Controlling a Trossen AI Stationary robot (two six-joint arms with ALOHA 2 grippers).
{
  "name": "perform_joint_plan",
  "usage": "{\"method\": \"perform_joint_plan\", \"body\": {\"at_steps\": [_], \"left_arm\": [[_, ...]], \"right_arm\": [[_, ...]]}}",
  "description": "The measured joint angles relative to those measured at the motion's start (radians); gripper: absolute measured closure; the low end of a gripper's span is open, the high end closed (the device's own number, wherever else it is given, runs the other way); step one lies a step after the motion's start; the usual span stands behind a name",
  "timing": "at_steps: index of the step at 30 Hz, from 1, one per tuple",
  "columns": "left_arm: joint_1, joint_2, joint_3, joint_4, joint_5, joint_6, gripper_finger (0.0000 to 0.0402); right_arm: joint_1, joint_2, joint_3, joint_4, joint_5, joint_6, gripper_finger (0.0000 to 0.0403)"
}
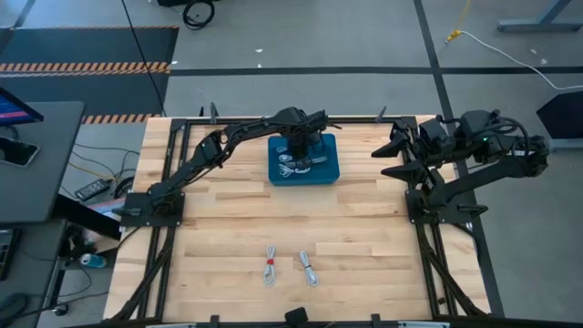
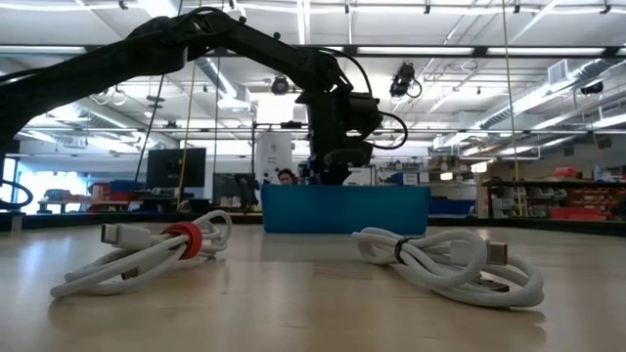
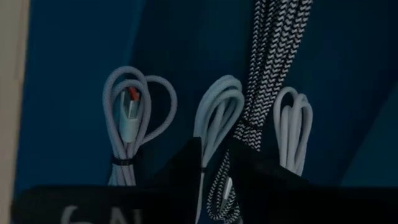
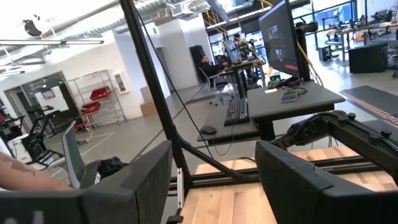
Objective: Pick and place USB-C Cables
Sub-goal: Put the blue charger cable into the blue bin, then put the white charger cable into the blue bin
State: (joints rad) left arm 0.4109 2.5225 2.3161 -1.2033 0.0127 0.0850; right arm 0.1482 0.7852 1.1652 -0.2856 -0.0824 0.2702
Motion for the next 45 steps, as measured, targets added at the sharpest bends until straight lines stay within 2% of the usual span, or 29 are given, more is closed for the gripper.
{"method": "perform_joint_plan", "body": {"at_steps": [10, 17, 22, 25, 28, 34, 36, 41, 45], "left_arm": [[0.0, -0.001, 0.003, 0.018, -0.012, -0.072, 0.0317], [-0.003, -0.045, 0.009, -0.167, -0.011, -0.184, 0.0311], [-0.035, -0.108, 0.009, -0.283, -0.012, -0.237, 0.0314], [-0.082, -0.167, 0.01, -0.301, -0.01, -0.256, 0.0314], [-0.144, -0.239, 0.01, -0.309, -0.035, -0.277, 0.0315], [-0.296, -0.401, 0.01, -0.361, -0.228, -0.392, 0.0315], [-0.346, -0.444, 0.01, -0.37, -0.259, -0.451, 0.0314], [-0.467, -0.524, 0.01, -0.369, -0.265, -0.55, 0.0311], [-0.55, -0.535, 0.01, -0.368, -0.264, -0.634, 0.0311]], "right_arm": [[0.0, 0.0, 0.0, 0.0, -0.017, -0.001, 0.0167], [-0.001, 0.006, 0.0, 0.004, -0.012, -0.007, 0.0167], [-0.002, 0.032, 0.0, 0.012, 0.052, -0.083, 0.0167], [-0.002, 0.05, 0.0, 0.018, 0.101, -0.09, 0.0167], [-0.002, 0.065, 0.0, 0.016, 0.106, -0.09, 0.0167], [-0.002, 0.082, 0.0, 0.015, 0.082, -0.091, 0.0167], [-0.002, 0.089, 0.0, 0.017, 0.082, -0.091, 0.0167], [-0.002, 0.109, 0.0, -0.028, 0.018, -0.075, 0.0167], [0.003, 0.137, 0.0, -0.125, -0.026, 0.015, 0.0167]]}}
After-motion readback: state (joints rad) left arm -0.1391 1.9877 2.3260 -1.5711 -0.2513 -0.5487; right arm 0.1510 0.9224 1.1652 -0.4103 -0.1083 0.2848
